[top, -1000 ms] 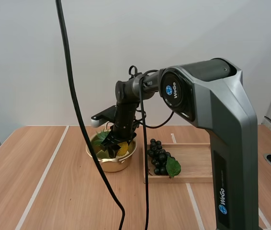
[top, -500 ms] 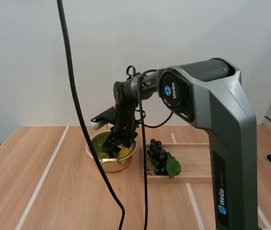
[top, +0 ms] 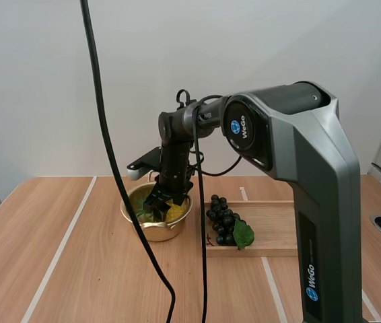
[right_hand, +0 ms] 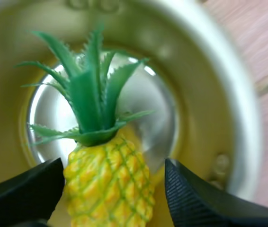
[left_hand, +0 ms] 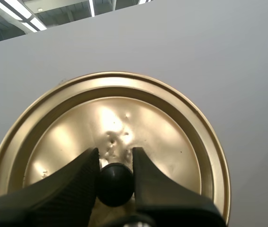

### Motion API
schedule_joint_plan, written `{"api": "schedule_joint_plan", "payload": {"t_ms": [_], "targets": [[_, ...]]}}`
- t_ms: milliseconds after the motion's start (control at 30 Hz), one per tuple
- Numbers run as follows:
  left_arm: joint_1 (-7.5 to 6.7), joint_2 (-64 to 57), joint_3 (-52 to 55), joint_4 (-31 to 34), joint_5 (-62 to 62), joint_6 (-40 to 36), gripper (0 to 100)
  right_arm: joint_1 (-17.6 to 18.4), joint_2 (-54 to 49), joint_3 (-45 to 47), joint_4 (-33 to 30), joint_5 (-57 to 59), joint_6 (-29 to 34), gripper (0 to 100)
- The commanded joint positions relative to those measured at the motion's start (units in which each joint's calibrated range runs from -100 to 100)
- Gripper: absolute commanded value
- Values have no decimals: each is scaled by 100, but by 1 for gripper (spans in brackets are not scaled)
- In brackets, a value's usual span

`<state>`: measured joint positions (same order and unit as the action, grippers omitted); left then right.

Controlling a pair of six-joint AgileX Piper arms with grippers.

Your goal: Open the pot, put the pineapple inside, and close it

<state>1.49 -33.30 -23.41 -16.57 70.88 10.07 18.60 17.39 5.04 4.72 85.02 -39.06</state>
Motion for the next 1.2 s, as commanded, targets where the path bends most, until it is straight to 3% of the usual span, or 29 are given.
{"api": "schedule_joint_plan", "payload": {"t_ms": [0,533,667,900,1133,1167], "targets": [[1,16,-46,12,-141,-27,0,1,-211,-324,-146,273,-30,100],[1,17,-46,12,42,-27,0,1,-895,-1541,-122,1498,26,100],[1,17,-46,12,61,-27,0,1,-1221,-1866,-650,1498,452,100],[1,17,-46,12,31,-27,0,-33,-2159,-1991,-2195,1498,1204,100],[1,17,-46,12,7,-27,0,-445,-3337,-1991,-2558,1498,1738,100],[1,17,-46,12,7,-27,0,-522,-3464,-1991,-2558,1498,1820,93]]}}
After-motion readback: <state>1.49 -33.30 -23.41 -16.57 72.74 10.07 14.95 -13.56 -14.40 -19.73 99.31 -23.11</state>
